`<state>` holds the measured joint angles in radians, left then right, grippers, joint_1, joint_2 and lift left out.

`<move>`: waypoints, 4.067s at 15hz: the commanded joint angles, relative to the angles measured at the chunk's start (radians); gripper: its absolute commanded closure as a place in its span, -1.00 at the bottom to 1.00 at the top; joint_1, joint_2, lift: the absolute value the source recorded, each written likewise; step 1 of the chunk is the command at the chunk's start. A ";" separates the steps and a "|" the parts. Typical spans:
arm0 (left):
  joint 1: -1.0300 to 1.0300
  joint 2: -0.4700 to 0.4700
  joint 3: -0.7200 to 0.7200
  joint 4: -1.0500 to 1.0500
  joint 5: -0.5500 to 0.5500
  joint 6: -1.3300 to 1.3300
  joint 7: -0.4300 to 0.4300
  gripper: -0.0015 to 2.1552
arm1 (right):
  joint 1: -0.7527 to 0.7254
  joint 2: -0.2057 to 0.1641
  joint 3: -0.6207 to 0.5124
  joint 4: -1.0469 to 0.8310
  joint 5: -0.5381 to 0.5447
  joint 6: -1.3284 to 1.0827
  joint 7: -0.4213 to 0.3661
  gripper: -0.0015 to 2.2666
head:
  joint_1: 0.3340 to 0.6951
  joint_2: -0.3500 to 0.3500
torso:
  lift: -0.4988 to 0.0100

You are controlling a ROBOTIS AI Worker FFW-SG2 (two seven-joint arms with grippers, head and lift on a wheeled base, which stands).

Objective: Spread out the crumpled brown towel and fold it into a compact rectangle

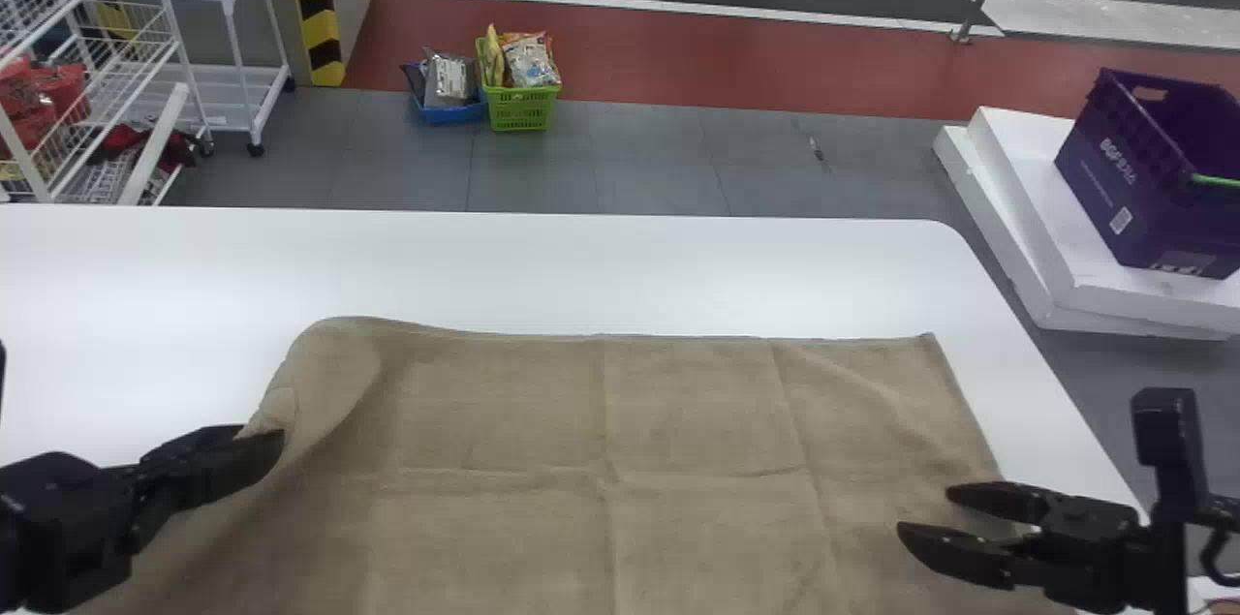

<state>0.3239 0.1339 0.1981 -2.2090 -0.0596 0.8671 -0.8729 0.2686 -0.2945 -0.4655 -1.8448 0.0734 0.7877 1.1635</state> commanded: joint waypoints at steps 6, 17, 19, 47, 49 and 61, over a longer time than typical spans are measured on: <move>0.063 0.006 -0.164 -0.040 -0.051 -0.024 -0.006 -0.83 | 0.001 -0.003 0.016 0.033 0.009 -0.031 0.001 -0.97 | 1.00 -0.90 | 0.46; 0.083 0.003 -0.249 -0.078 -0.060 -0.024 0.065 -0.80 | 0.001 -0.008 0.038 0.062 0.016 -0.058 0.001 -0.97 | 1.00 -1.00 | 0.46; 0.026 0.000 -0.284 -0.025 -0.063 -0.024 0.091 -0.80 | 0.003 -0.006 0.038 0.062 0.016 -0.058 0.001 -0.97 | 1.00 -1.00 | 0.46; -0.040 0.003 -0.298 0.057 -0.141 -0.033 0.094 0.56 | 0.018 0.005 -0.097 -0.054 -0.023 0.000 0.012 -0.97 | 1.00 -1.00 | 0.46; -0.032 0.003 -0.296 0.046 -0.140 -0.033 0.094 0.56 | 0.015 0.005 -0.096 -0.043 -0.020 -0.003 0.012 -0.97 | 1.00 -1.00 | 0.46; -0.149 0.006 -0.157 -0.014 -0.126 0.148 -0.057 0.46 | 0.032 0.017 -0.094 -0.050 -0.007 0.000 0.015 -0.97 | 1.00 -0.92 | 0.46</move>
<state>0.1647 0.1389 0.0434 -2.2153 -0.1844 0.9853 -0.9150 0.2993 -0.2779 -0.5582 -1.8949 0.0659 0.7878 1.1782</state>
